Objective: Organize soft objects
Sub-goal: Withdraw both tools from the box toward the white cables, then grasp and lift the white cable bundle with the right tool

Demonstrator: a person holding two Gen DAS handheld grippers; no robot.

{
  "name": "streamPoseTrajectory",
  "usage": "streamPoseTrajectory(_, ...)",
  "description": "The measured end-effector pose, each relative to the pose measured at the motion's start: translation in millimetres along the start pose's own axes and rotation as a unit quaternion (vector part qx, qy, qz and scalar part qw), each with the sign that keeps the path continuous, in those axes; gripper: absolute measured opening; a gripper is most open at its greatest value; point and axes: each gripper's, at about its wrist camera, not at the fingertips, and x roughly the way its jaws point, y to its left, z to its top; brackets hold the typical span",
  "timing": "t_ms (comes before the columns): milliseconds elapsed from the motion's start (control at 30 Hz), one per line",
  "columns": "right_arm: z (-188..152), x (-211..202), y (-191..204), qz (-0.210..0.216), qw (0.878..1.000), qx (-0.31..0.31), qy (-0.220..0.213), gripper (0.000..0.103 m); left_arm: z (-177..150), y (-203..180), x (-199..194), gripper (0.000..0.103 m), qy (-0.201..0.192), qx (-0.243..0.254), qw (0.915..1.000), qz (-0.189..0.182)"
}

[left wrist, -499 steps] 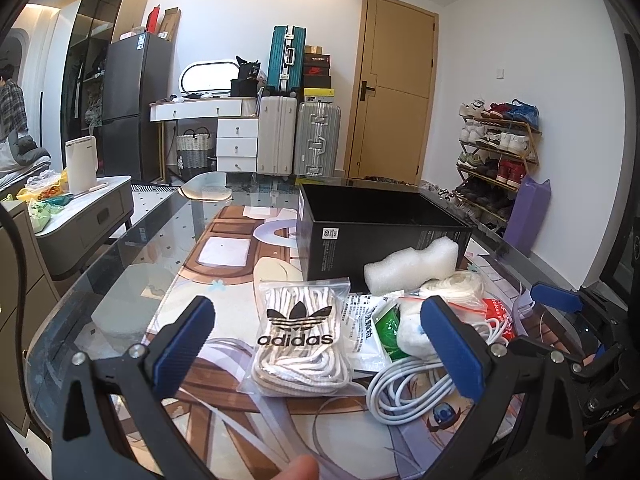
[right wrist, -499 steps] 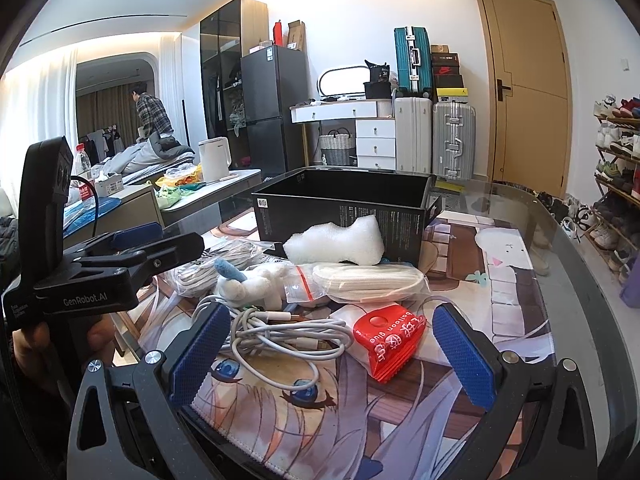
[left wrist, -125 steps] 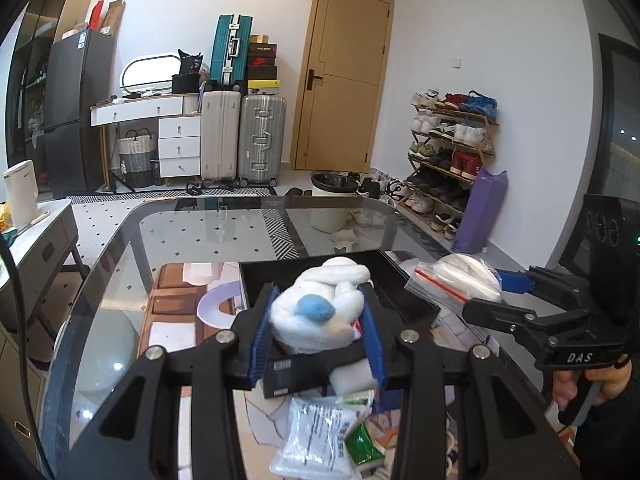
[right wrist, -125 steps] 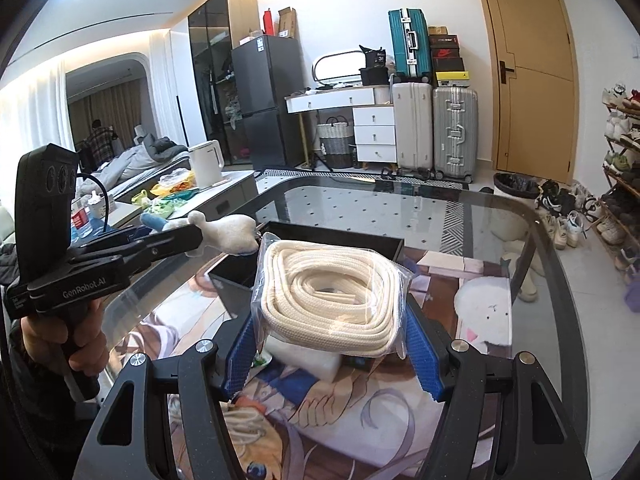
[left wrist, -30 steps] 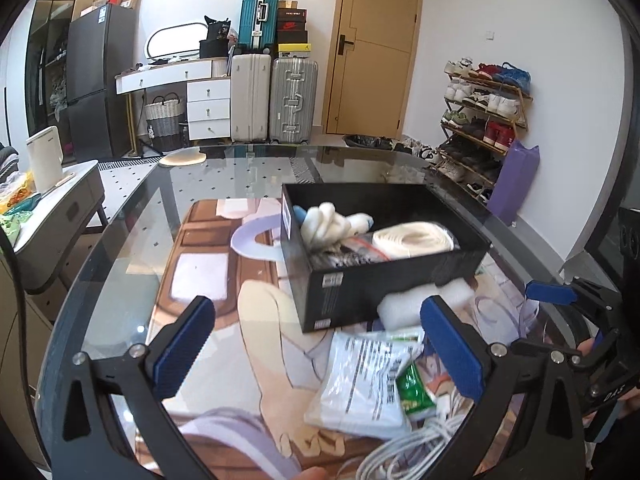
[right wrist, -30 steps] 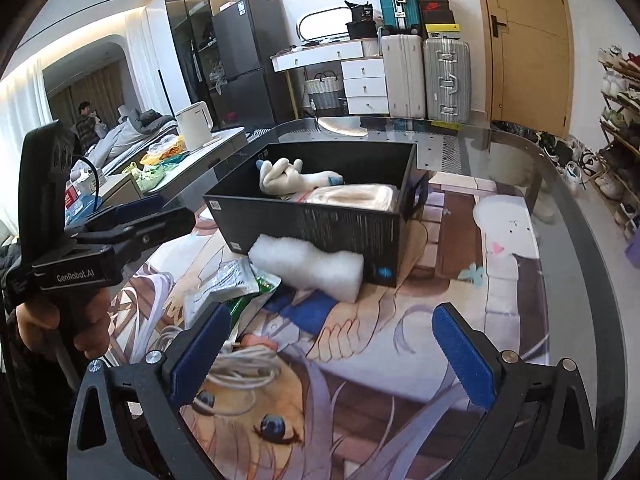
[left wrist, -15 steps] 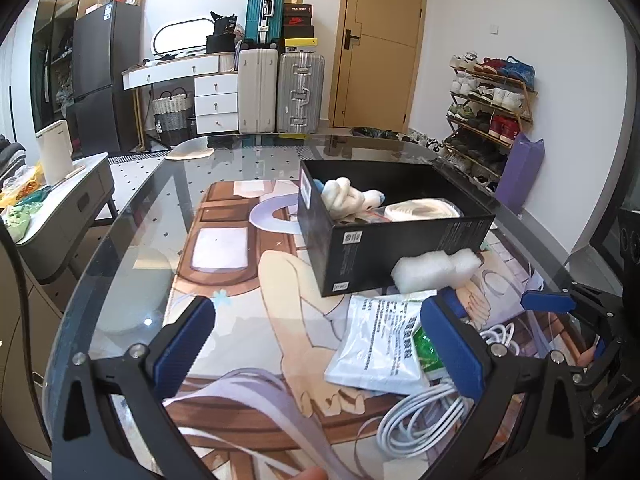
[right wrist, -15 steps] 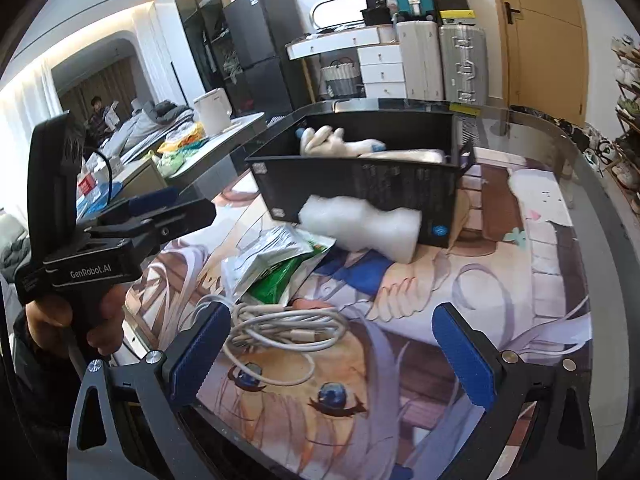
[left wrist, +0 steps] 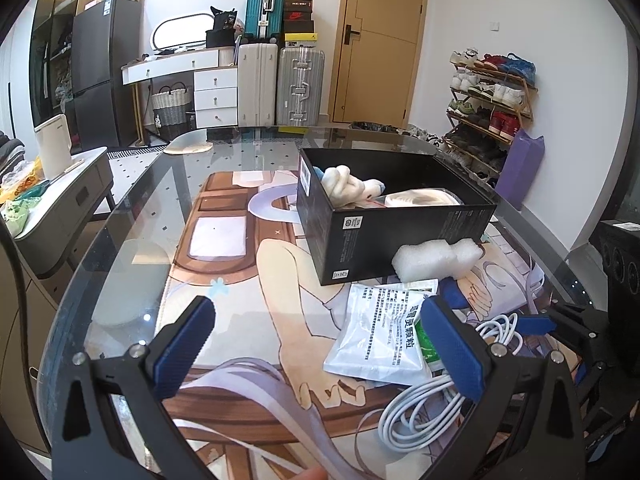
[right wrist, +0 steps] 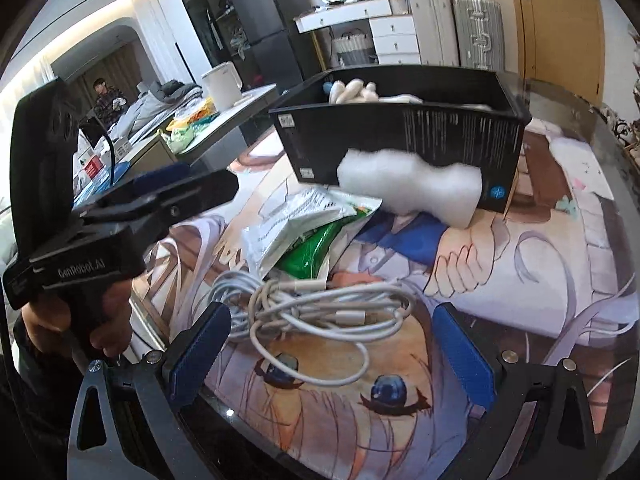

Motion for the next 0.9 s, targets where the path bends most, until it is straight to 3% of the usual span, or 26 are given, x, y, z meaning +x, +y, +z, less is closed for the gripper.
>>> streamPoseTrajectory(133, 3, 6, 7, -0.029, 0.999, -0.026, 0.002, 0.101, 0, 0, 0, 0.103, 0.001, 0.001, 1.0, 0.0)
streamPoseTrajectory(367, 4, -1, -11, -0.04, 0.999, -0.024, 0.002, 0.101, 0, -1, 1, 0.103, 0.001, 0.002, 1.0, 0.0)
streamPoseTrajectory(900, 8, -28, -89, -0.118, 0.99, 0.073, -0.018, 0.101, -2, -5, 4, 0.103, 0.004, 0.009, 1.0, -0.002)
